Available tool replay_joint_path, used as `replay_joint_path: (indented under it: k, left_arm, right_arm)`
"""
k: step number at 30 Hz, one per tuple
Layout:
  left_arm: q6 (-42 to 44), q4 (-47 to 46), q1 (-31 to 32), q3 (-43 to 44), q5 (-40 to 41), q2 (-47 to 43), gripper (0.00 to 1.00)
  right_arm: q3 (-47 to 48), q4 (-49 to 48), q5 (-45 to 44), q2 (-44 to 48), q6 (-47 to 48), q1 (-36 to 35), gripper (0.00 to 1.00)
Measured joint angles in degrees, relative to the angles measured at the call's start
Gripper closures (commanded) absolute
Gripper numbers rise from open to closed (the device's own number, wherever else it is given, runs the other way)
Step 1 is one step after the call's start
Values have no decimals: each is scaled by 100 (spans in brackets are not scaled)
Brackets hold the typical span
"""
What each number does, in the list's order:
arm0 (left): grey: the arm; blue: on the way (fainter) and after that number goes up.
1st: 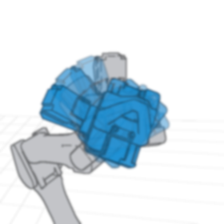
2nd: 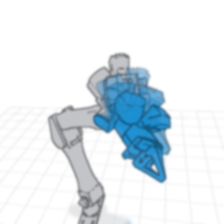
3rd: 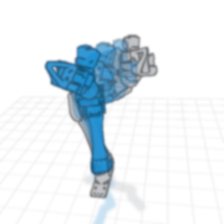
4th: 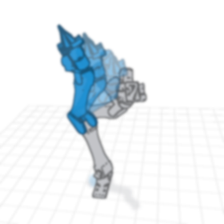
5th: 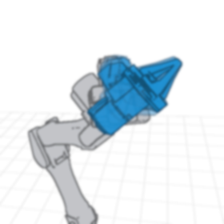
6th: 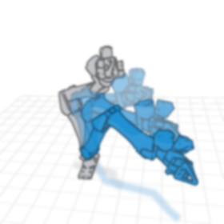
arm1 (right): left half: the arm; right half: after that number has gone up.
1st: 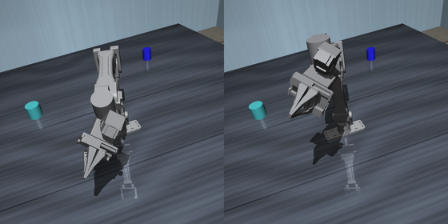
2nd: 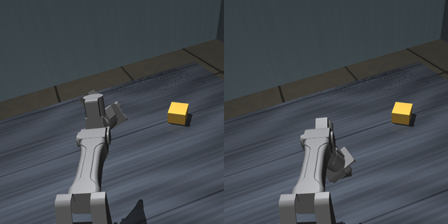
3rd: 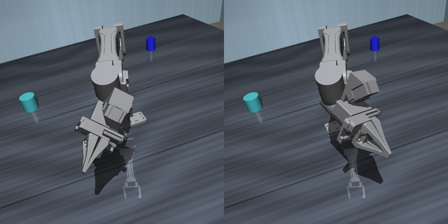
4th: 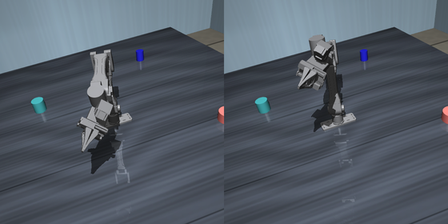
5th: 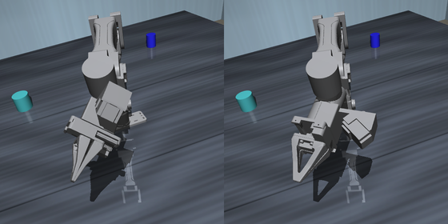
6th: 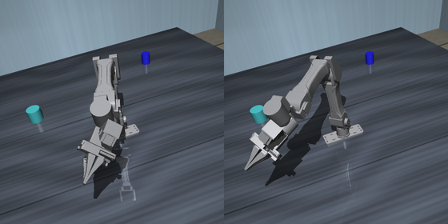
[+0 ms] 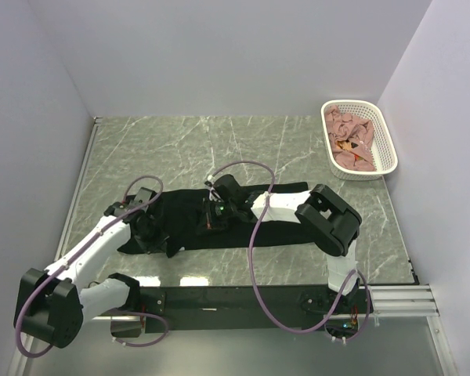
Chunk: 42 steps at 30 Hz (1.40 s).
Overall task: Fold and stack the t-shirts
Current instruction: Fold the tshirt
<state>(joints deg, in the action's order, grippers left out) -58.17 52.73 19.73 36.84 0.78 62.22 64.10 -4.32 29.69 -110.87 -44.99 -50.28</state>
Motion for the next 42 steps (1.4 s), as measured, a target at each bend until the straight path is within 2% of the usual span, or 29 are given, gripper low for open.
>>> replay_joint_path:
  k: [9, 10, 11, 13, 14, 17, 21, 28, 34, 37, 39, 40, 41, 42]
  left_arm:
    - [52, 404, -2, 481, 232, -50, 97]
    - [52, 435, -2, 501, 232, -50, 91]
    - [59, 437, -2, 503, 225, -52, 76]
    - [68, 422, -2, 490, 188, -52, 68]
    - [57, 380, -2, 459, 162, -59, 59]
    - [-2, 153, -2, 214, 50, -109, 51]
    - [-87, -79, -2, -243, -79, -131, 50]
    - [-264, -444, -2, -466, -94, -125, 53]
    - [-407, -798, 0, -645, -94, -105, 60]
    - [-459, -916, 2, -684, -94, -70, 71]
    - [-481, -973, 2, -697, -92, -70, 85]
    - [-516, -994, 4, -699, -94, -70, 95]
    - [-535, -1003, 4, -699, -94, -70, 99]
    - [-546, -1001, 4, -699, -94, -72, 99]
  right_arm:
    - [4, 374, -142, 0, 140, 0, 100]
    - [4, 404, -155, 0, 144, 0, 100]
    - [4, 431, -162, 0, 151, 0, 100]
    - [13, 476, -162, 0, 164, 0, 100]
    - [22, 494, -162, 0, 164, 0, 100]
    - [70, 527, -160, -7, 173, 0, 100]
    - [85, 542, -157, -11, 203, 0, 100]
    - [85, 531, -155, -61, 203, 0, 100]
    - [90, 525, -153, -168, 203, 0, 100]
    - [105, 529, -153, -199, 203, 0, 100]
    - [118, 525, -146, -199, 203, 0, 100]
    - [122, 525, -140, -199, 203, 0, 100]
    - [125, 525, -138, -199, 203, 0, 100]
    - [125, 531, -138, -199, 203, 0, 100]
